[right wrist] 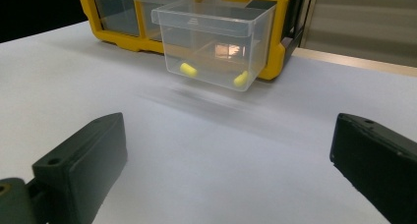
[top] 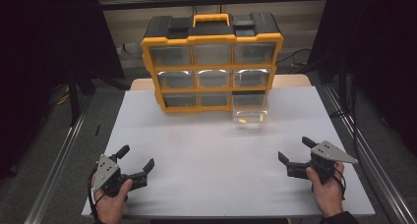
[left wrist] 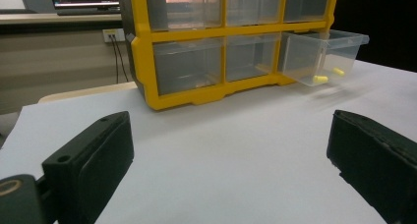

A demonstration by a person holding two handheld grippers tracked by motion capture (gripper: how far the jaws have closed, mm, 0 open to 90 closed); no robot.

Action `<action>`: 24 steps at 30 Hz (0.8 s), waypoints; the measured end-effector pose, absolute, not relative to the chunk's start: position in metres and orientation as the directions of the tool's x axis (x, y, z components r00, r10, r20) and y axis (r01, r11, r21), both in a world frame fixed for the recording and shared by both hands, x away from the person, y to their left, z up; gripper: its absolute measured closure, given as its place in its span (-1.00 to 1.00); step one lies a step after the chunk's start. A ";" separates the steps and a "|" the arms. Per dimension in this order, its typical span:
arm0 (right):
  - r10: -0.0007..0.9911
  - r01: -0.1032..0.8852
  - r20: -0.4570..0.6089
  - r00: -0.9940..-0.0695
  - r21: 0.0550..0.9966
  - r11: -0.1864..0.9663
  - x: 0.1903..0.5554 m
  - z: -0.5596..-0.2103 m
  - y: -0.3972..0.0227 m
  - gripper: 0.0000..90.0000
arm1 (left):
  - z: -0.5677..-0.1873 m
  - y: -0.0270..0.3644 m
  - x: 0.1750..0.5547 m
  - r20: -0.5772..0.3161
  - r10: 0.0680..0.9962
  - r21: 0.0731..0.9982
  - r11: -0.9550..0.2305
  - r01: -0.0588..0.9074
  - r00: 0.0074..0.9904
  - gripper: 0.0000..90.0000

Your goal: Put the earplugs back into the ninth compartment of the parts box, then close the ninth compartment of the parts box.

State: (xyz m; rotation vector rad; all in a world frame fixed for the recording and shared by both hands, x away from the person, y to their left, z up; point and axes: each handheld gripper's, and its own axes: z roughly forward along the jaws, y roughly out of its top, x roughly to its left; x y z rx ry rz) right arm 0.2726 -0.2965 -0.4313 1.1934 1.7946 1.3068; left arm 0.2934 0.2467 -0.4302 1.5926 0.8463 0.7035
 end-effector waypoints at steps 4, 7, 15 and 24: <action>0.914 0.311 0.015 -0.405 0.943 0.123 0.271 -0.428 -0.295 -0.97 | -0.429 0.245 0.292 0.002 0.823 0.984 -0.102 0.143 0.568 -0.92; 0.914 0.313 0.011 -0.405 0.941 0.127 0.273 -0.430 -0.295 -0.95 | -0.430 0.246 0.293 0.010 0.823 0.983 -0.111 0.143 0.568 -0.92; 0.901 0.329 0.019 -0.434 0.934 0.139 0.280 -0.429 -0.293 -0.93 | -0.431 0.247 0.294 -0.004 0.821 0.983 -0.100 0.151 0.571 -0.92; 0.880 0.346 0.056 -0.472 0.930 0.126 0.282 -0.429 -0.295 -0.93 | -0.431 0.245 0.296 -0.006 0.819 0.984 -0.098 0.150 0.574 -0.92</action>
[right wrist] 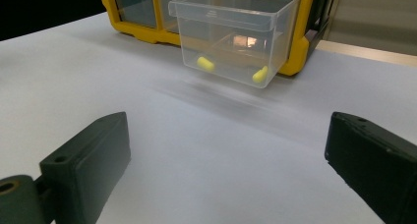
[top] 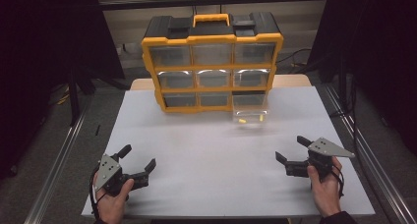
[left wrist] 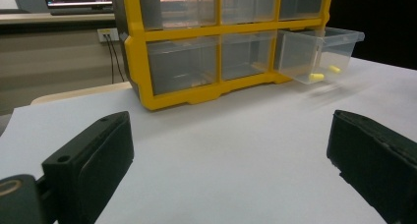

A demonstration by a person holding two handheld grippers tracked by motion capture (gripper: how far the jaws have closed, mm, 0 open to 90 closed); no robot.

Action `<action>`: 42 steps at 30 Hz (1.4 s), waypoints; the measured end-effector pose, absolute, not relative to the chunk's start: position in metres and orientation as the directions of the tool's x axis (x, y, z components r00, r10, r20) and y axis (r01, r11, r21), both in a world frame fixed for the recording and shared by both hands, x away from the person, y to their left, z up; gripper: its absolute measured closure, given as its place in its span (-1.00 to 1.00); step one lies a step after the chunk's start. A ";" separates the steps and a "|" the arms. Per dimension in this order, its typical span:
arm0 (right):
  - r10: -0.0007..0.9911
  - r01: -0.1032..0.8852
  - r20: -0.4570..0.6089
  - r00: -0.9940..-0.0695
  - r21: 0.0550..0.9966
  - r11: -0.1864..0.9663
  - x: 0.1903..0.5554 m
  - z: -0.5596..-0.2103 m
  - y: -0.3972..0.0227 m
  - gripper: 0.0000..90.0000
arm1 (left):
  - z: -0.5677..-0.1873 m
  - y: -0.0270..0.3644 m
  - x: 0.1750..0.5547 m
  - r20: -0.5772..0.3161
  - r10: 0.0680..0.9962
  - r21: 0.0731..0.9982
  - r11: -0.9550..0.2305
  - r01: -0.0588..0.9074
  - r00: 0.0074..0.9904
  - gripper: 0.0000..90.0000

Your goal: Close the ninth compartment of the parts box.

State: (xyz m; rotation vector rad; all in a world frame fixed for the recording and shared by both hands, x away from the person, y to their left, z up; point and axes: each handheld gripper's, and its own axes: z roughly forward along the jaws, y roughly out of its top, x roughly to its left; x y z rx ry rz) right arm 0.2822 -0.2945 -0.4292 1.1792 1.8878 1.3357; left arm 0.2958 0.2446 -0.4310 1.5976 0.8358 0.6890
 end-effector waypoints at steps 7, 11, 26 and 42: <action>0.860 0.355 0.078 -0.504 0.927 0.124 0.283 -0.430 -0.289 -0.93 | -0.430 0.244 0.296 0.004 0.820 0.984 -0.107 0.146 0.572 -0.92; 0.845 0.359 0.073 -0.529 0.922 0.145 0.285 -0.431 -0.284 -0.94 | -0.430 0.243 0.296 0.007 0.819 0.983 -0.110 0.145 0.574 -0.92; 0.770 0.339 0.069 -0.634 0.920 0.197 0.301 -0.425 -0.262 -0.89 | -0.431 0.244 0.296 -0.003 0.820 0.983 -0.102 0.152 0.572 -0.92; 0.717 0.319 0.065 -0.694 0.921 0.224 0.320 -0.416 -0.242 -0.75 | -0.431 0.243 0.296 -0.001 0.816 0.984 -0.103 0.148 0.578 -0.92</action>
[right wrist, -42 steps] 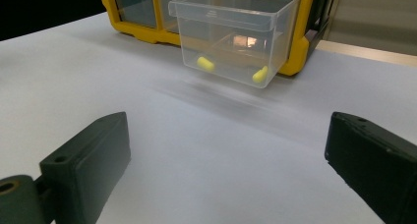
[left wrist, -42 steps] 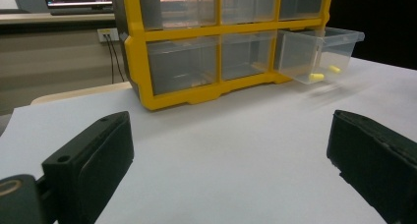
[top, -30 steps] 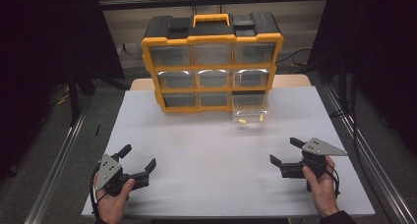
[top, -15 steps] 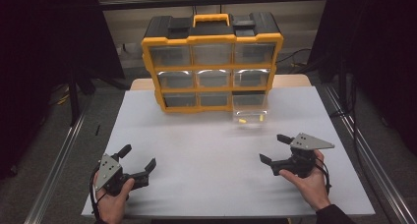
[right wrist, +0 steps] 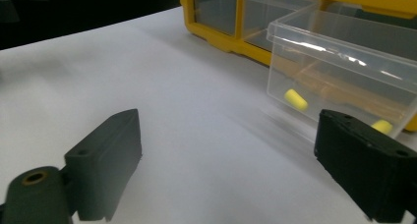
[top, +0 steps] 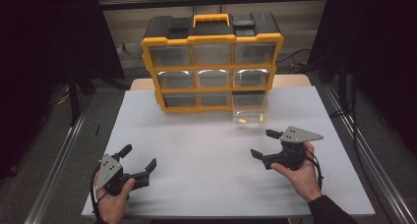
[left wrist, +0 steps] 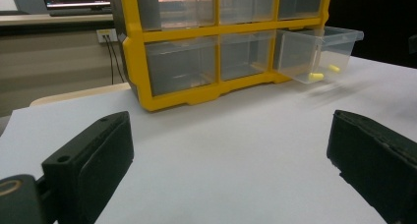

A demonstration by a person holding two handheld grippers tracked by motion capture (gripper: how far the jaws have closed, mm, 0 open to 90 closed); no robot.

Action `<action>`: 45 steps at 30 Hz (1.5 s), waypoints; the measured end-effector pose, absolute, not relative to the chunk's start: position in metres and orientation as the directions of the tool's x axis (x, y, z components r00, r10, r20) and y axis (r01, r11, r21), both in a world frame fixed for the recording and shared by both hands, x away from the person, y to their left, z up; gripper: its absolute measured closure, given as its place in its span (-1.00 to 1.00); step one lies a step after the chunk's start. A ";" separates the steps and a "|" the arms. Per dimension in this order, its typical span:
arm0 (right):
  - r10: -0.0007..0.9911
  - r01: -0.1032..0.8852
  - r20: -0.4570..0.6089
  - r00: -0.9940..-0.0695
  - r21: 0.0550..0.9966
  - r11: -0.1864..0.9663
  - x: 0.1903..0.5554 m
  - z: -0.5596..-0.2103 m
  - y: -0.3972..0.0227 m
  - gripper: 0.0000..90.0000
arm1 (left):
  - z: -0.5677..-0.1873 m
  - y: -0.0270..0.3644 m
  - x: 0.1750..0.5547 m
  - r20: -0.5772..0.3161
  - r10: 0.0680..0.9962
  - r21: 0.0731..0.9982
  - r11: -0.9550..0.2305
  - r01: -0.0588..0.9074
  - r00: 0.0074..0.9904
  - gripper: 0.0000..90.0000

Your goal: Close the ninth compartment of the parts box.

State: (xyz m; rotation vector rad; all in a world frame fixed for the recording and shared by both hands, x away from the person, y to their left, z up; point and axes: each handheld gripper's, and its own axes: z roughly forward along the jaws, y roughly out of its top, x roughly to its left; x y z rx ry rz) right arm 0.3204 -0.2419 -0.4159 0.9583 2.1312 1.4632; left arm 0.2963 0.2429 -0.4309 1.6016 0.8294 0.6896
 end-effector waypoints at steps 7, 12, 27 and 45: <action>0.693 0.310 0.056 -0.719 0.918 0.247 0.328 -0.415 -0.234 -0.61 | -0.431 0.243 0.296 0.002 0.815 0.984 -0.106 0.146 0.579 -0.92; 0.682 0.317 0.057 -0.729 0.912 0.262 0.334 -0.414 -0.232 -0.46 | -0.431 0.243 0.296 0.000 0.815 0.984 -0.104 0.146 0.579 -0.92; 0.674 0.327 0.078 -0.735 0.911 0.251 0.342 -0.417 -0.231 0.11 | -0.431 0.243 0.296 0.004 0.816 0.984 -0.107 0.143 0.579 -0.92; 0.613 0.320 0.079 -0.786 0.901 0.294 0.346 -0.421 -0.224 1.00 | -0.430 0.242 0.296 0.010 0.813 0.984 -0.113 0.140 0.582 -0.92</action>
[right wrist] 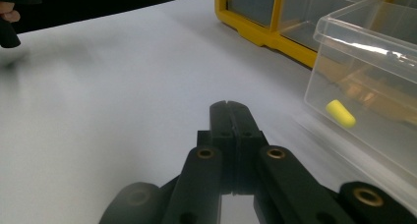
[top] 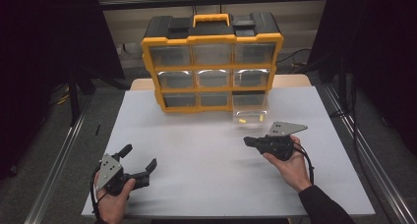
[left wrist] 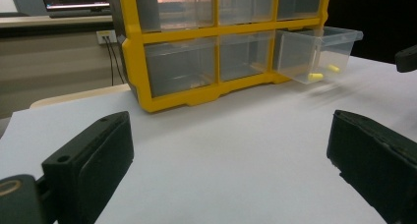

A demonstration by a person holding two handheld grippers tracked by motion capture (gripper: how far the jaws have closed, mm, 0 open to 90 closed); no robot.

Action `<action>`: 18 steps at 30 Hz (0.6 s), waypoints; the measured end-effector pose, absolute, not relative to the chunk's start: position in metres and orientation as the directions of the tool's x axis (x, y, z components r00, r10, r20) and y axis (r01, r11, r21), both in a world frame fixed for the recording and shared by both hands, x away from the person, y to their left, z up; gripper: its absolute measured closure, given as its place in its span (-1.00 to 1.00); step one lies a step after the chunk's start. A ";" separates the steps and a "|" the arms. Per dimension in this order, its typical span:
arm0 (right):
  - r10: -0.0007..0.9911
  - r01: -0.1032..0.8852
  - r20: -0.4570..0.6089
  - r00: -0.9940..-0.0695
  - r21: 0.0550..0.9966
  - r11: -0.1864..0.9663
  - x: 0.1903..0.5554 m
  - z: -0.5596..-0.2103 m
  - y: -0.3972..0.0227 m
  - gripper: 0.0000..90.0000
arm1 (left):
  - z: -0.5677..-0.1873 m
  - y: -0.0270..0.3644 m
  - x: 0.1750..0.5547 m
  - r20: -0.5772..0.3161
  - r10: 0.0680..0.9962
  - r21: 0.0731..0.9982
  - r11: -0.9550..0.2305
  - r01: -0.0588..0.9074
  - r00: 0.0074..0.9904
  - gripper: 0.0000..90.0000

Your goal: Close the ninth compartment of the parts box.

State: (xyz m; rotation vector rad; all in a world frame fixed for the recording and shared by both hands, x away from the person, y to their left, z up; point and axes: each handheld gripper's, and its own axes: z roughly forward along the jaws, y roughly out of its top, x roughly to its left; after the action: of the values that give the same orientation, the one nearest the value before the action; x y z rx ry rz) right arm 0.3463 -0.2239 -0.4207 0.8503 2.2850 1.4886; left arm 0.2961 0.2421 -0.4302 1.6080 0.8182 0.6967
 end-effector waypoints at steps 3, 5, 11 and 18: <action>0.612 0.321 0.077 -0.787 0.898 0.300 0.349 -0.422 -0.224 1.00 | -0.430 0.242 0.296 0.009 0.815 0.984 -0.111 0.142 0.580 -0.92; 0.611 0.323 0.079 -0.787 0.897 0.301 0.351 -0.422 -0.224 1.00 | -0.430 0.242 0.296 0.010 0.813 0.984 -0.113 0.141 0.582 -0.92; 0.611 0.326 0.081 -0.787 0.896 0.301 0.363 -0.420 -0.222 1.00 | -0.430 0.243 0.296 0.011 0.815 0.984 -0.113 0.139 0.579 -0.92; 0.617 0.330 0.079 -0.783 0.894 0.304 0.377 -0.420 -0.219 1.00 | -0.430 0.243 0.296 0.006 0.815 0.984 -0.106 0.140 0.579 -0.92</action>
State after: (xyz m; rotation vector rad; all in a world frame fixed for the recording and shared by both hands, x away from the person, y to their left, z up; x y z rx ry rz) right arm 0.3774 -0.2189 -0.4197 0.8593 2.2960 1.4713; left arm 0.2961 0.2428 -0.4301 1.6017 0.8221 0.6959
